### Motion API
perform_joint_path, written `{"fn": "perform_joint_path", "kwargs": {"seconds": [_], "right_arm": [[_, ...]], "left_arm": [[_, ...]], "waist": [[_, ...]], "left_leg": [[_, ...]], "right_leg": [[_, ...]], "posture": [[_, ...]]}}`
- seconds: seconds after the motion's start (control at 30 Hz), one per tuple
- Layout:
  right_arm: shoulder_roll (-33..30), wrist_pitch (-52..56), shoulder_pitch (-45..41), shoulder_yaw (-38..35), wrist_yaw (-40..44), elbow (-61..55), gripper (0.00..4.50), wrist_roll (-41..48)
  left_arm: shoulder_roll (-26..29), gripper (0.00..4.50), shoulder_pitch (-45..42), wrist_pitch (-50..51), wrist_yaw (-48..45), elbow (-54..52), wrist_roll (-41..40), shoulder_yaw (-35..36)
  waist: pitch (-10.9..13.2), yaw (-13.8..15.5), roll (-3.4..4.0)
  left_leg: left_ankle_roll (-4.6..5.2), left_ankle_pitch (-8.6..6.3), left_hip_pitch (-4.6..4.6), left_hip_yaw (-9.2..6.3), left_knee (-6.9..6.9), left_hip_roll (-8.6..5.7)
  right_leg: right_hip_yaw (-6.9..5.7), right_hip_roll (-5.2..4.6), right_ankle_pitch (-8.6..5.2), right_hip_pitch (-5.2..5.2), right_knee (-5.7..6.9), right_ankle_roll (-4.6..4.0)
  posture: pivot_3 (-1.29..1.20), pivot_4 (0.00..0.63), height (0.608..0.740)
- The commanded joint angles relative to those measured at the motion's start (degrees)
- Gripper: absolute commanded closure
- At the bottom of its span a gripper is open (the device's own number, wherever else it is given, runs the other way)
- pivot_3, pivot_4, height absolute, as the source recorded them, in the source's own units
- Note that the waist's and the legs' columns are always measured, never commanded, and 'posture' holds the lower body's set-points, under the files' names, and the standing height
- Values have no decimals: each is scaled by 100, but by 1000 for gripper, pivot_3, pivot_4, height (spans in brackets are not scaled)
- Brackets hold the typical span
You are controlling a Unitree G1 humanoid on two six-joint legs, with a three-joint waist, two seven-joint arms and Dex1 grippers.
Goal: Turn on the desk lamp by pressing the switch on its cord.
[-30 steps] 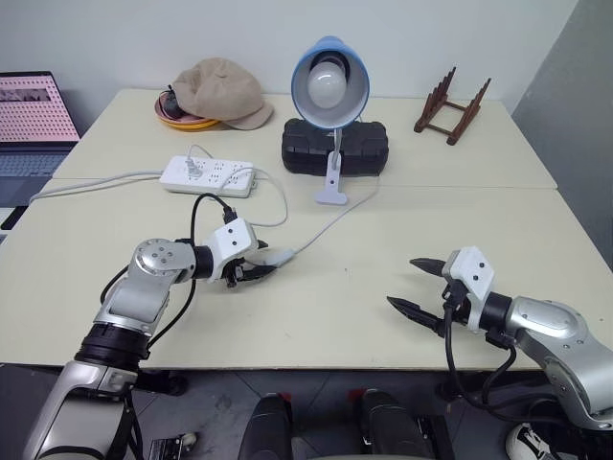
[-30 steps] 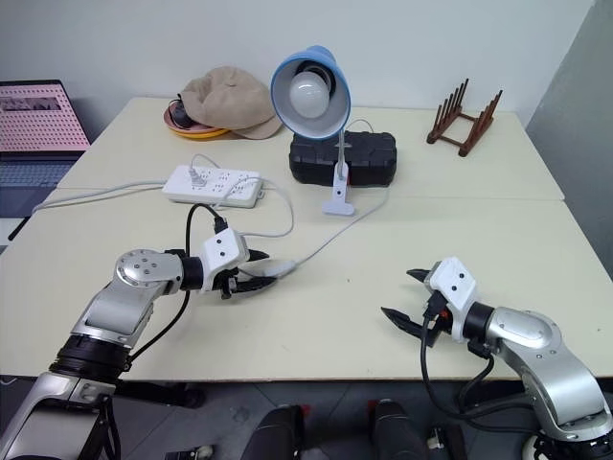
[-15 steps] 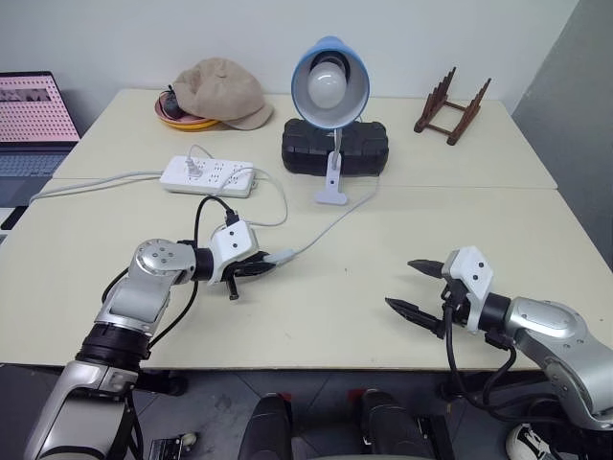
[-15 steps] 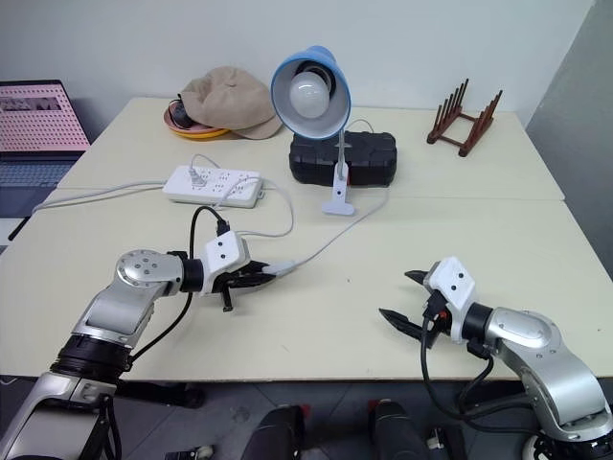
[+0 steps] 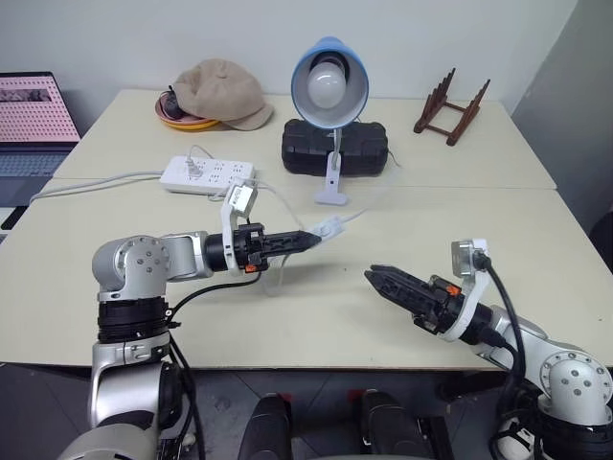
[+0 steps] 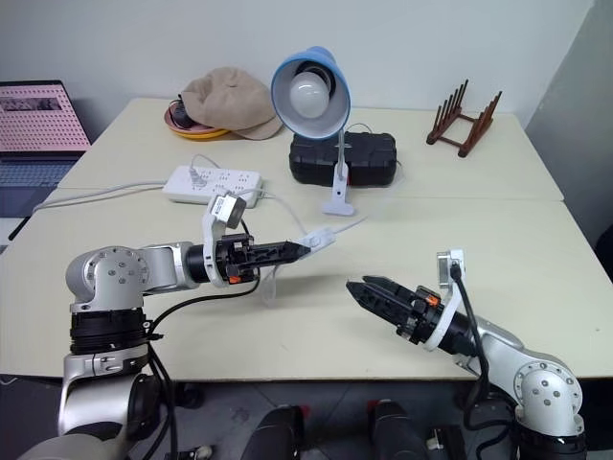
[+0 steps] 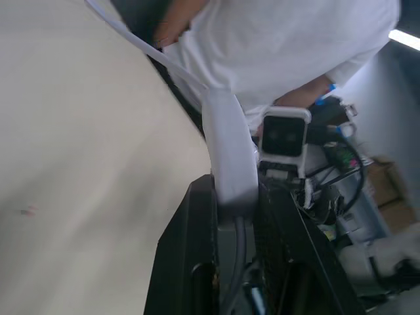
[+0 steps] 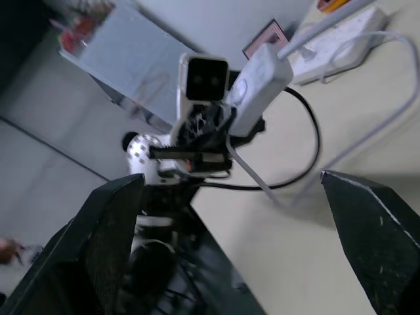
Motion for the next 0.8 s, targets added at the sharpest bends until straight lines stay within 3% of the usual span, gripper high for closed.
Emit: {"fn": "perform_joint_path", "kwargs": {"seconds": [0.03,0.53,0.63,0.8], "right_arm": [[242,-458,-493,256,-623,43,0,893],[166,-745,-919,772,-879,245,0,794],[138,-768,-937,786,-884,280,455,772],[36,-738,-936,822,-796,299,1745,764]], "left_arm": [[-214,4117,-18,326,380,-343,-712,173],[-295,4117,212,329,1508,-385,-2054,173],[-269,4117,251,323,1615,-387,-2191,166],[-196,4117,279,267,1711,-341,-2348,119]], "waist": [[0,-45,0],[0,-48,1],[0,-47,1],[0,-43,1]], "left_leg": [[0,0,1,-3,0,0],[1,0,-1,-6,-5,0],[0,0,-1,-4,-3,0],[0,0,-2,-4,-6,-1]], "right_leg": [[0,1,0,0,2,0],[-1,3,-1,0,-6,-3],[2,2,-1,0,-7,-3],[1,2,-2,-1,-10,-4]], "posture": [[0,150,740],[0,150,740],[0,150,740],[0,150,740]]}}
